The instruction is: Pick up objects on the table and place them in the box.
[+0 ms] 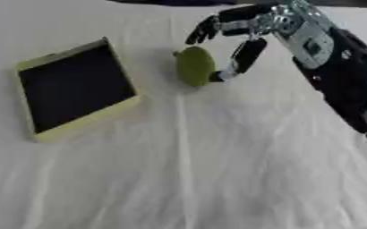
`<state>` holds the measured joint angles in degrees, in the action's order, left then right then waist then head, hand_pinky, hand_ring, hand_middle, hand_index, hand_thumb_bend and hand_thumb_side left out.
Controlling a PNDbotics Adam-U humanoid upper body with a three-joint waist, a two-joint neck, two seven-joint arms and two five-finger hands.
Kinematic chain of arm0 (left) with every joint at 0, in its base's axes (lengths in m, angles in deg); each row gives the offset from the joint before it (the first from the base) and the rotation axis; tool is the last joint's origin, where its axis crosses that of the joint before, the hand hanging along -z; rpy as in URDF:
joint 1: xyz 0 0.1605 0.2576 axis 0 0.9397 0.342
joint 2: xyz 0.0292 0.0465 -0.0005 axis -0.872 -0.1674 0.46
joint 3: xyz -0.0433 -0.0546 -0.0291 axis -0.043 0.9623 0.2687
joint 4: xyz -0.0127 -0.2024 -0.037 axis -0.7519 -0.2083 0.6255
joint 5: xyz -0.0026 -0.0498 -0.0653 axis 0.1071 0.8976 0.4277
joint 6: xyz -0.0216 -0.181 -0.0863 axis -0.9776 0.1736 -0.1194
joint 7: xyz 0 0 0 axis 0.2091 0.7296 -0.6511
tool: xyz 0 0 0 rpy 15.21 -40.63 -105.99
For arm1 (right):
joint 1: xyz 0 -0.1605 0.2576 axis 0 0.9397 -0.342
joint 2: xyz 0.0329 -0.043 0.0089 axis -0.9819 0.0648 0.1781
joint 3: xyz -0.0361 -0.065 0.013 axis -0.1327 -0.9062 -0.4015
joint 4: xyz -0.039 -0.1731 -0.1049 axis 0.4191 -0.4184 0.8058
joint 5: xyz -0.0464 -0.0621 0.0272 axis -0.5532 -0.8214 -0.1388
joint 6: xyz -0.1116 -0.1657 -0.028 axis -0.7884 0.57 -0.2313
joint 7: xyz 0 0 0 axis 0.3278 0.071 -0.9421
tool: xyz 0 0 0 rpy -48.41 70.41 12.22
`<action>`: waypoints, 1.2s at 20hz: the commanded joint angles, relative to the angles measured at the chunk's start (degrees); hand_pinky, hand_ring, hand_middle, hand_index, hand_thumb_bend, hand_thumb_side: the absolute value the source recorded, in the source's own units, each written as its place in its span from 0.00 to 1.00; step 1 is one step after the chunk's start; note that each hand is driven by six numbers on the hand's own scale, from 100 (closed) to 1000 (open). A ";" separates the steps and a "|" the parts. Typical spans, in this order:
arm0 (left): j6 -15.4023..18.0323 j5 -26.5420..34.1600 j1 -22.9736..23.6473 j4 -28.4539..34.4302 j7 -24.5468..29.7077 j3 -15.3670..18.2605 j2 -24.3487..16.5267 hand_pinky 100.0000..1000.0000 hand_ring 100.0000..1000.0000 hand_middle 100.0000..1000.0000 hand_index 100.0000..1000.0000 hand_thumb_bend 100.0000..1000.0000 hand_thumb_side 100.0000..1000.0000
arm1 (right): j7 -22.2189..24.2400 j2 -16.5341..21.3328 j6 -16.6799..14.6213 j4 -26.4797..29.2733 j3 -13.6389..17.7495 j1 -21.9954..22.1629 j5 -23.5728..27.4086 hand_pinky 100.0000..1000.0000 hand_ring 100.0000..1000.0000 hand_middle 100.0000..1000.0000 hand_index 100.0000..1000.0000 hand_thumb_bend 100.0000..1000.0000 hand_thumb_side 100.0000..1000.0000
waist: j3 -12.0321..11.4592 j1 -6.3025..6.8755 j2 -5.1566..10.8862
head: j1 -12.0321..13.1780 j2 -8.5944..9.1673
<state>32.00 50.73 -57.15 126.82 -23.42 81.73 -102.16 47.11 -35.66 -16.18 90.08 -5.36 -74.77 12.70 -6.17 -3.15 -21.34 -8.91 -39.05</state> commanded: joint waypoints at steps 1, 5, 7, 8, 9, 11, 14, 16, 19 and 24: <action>0.03 0.13 -0.88 0.86 0.28 0.01 -0.76 0.73 0.71 0.56 0.68 0.06 0.53 | 0.21 0.21 -0.77 -0.84 1.22 -0.67 -1.24 0.85 0.88 0.86 0.93 0.33 0.24 | -0.23 0.36 1.00 | -0.37 0.42; 0.02 0.16 -0.92 0.86 0.29 0.01 -0.76 0.73 0.71 0.56 0.68 0.05 0.53 | -0.06 -0.05 -1.24 -1.55 1.48 -0.61 -1.88 0.85 0.87 0.85 0.92 0.32 0.22 | -0.34 0.39 0.92 | -0.45 0.45; 0.05 0.21 -1.23 0.86 0.33 -0.07 -0.66 0.73 0.71 0.56 0.68 0.05 0.53 | -0.47 -0.70 -0.89 -2.67 2.21 -0.35 -2.81 0.85 0.87 0.84 0.91 0.31 0.20 | -0.76 0.43 0.47 | -0.84 0.67; 0.05 0.24 -1.34 0.86 0.34 -0.09 -0.63 0.73 0.71 0.56 0.68 0.05 0.53 | -0.81 -1.00 -0.89 -3.21 2.54 -0.29 -3.32 0.85 0.87 0.84 0.91 0.31 0.18 | -0.89 0.45 0.34 | -0.99 0.73; 0.06 0.27 -1.41 0.86 0.35 -0.11 -0.62 0.73 0.71 0.56 0.68 0.05 0.53 | -1.17 -1.22 -1.01 -3.70 2.83 -0.26 -3.78 0.85 0.86 0.83 0.91 0.31 0.16 | -0.98 0.47 0.24 | -1.10 0.78; 0.05 0.30 -1.51 0.86 0.40 -0.15 -0.60 0.73 0.71 0.56 0.68 0.05 0.53 | -1.93 -1.59 -1.52 -4.83 3.53 -0.21 -4.86 0.85 0.86 0.83 0.90 0.31 0.14 | -1.10 0.51 0.09 | -1.25 0.86; 0.06 0.33 -1.57 0.86 0.44 -0.17 -0.58 0.73 0.71 0.56 0.68 0.05 0.53 | -2.79 -1.92 -2.56 -6.10 4.09 -0.24 -6.04 0.85 0.86 0.83 0.90 0.31 0.14 | -1.15 0.52 0.03 | -1.31 0.90; 0.05 0.36 -1.62 0.86 0.44 -0.18 -0.54 0.73 0.71 0.56 0.68 0.05 0.53 | -3.40 -2.01 -2.85 -6.46 4.73 -0.30 -6.55 0.80 0.79 0.75 0.81 0.32 0.00 | -1.19 0.55 -0.13 | -1.42 0.97; 0.02 0.43 -1.84 0.86 0.47 -0.23 -0.43 0.73 0.71 0.56 0.68 0.04 0.53 | -5.64 -2.35 -2.89 -6.60 6.58 -0.29 -8.15 0.75 0.71 0.68 0.75 0.35 0.00 | -1.38 0.59 -0.47 | -1.67 1.22; 0.01 0.50 -2.00 0.86 0.46 -0.23 -0.35 0.73 0.71 0.56 0.68 0.04 0.54 | -10.45 -2.91 -2.11 -6.54 8.53 -0.12 -9.54 0.64 0.57 0.54 0.62 0.20 0.00 | -1.56 0.61 -0.85 | -1.77 1.24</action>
<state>32.04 51.17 -58.44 126.82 -23.10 81.38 -101.65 37.77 -39.22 -18.45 83.46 2.43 -74.35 3.83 -7.73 -2.91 -23.33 -10.53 -38.46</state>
